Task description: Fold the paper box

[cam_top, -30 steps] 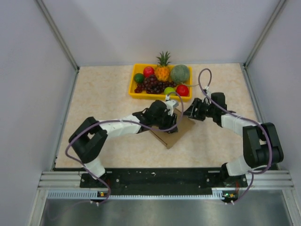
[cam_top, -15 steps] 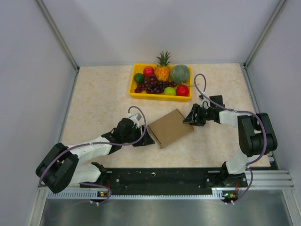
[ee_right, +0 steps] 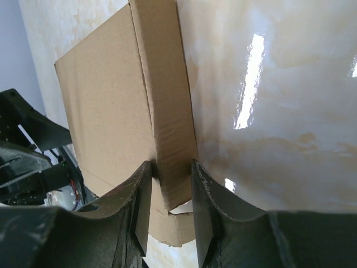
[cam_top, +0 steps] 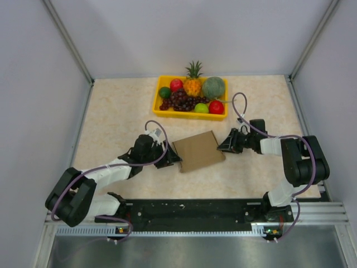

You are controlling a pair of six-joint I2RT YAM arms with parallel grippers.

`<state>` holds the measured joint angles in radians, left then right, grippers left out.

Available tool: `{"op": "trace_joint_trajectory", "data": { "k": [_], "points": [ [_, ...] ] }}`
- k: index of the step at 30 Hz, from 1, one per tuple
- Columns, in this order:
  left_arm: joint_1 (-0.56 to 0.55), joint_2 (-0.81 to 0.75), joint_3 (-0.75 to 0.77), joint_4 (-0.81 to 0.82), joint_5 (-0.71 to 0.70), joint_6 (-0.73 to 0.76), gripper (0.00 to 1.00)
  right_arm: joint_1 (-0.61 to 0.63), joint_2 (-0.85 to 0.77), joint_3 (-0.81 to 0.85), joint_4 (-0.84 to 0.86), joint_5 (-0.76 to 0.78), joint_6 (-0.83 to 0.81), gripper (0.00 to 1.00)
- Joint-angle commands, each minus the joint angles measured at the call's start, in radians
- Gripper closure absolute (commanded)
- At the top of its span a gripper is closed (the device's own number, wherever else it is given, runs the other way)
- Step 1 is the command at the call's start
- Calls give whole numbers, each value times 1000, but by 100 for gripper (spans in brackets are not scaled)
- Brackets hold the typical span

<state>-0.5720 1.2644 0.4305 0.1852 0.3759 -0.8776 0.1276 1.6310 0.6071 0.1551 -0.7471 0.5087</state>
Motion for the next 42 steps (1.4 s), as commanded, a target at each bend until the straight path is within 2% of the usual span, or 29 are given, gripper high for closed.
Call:
{"op": "trace_joint_trajectory", "data": {
  "k": [1,5,9,21,25,29,31,33,37,38,39,42],
  "points": [
    [46,-22,5,17,63,-3,36,-5,18,-7,-3,81,-10,80],
    [54,3,11,51,101,-9,35,-26,55,11,-48,82,-12,90],
    [64,52,16,77,101,-18,35,-66,84,16,-68,54,-24,92],
    [64,219,11,287,80,-199,31,-114,107,28,-101,46,-41,98],
    [61,274,-21,371,67,-285,31,-114,115,28,-89,49,-32,98],
    [46,357,-53,596,67,-337,31,-114,115,25,-84,46,-27,99],
    [35,386,-49,641,72,-380,31,-112,115,26,-86,48,-27,99],
    [31,427,-73,805,74,-418,33,-112,116,26,-85,49,-27,99],
    [24,486,-107,1072,84,-509,46,-112,106,19,-65,43,-25,98],
    [24,497,-128,1126,81,-523,52,-108,96,14,-57,45,-27,96],
    [24,500,-139,1204,77,-535,56,-105,61,10,-60,42,-29,94],
    [26,498,-167,1244,99,-583,70,-66,-34,22,-125,58,-41,80]
  ]
}}
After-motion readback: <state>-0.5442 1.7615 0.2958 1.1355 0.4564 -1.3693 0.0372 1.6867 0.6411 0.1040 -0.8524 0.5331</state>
